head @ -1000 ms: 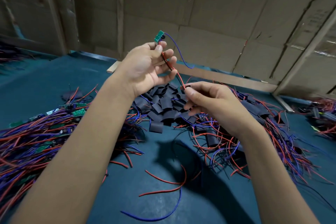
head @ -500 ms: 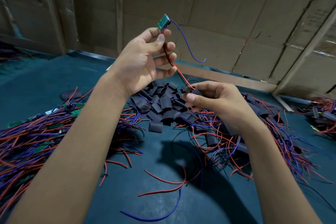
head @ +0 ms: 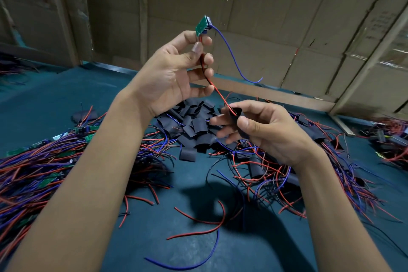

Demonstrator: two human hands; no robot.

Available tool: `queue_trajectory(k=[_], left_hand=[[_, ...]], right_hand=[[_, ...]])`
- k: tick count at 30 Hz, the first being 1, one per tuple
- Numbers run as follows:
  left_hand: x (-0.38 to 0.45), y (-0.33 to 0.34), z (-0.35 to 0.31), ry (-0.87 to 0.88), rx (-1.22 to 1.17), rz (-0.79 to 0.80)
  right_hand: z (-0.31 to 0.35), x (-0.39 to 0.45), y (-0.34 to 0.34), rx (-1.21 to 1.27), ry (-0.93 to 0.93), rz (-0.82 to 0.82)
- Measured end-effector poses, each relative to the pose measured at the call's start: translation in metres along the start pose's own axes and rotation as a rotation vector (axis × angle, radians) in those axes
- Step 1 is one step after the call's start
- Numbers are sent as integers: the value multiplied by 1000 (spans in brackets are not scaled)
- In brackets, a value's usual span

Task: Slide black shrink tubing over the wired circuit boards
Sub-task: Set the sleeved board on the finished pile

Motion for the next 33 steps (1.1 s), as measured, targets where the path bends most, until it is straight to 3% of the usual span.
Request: queue_trajectory(k=[7,15,20,28,33], left_hand=[[-2,4,-1,53,28,60],[-7,22,21,41,317,236],[-4,21,25,32,473,167],[-3,4,8,68,1091,170],[-7,2,-2,91,1039,3]], right_hand=[[3,0,0,-9,25,-32],[8,5,4,-78,-56,-133],[8,6,2,-98,-99,-211],[-1,9,6,-293,-113,-229],[-3,11,4,-411,-120,-228]])
Point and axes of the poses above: each hand's wrist, its own x-axis towards the middle knuckle, its own y-axis out of the palm, z = x × y, the point moved 3 cm from there along x, towards the middle knuckle, and after that the axes turned 15 degrees about -z, right-handed, at the moved point
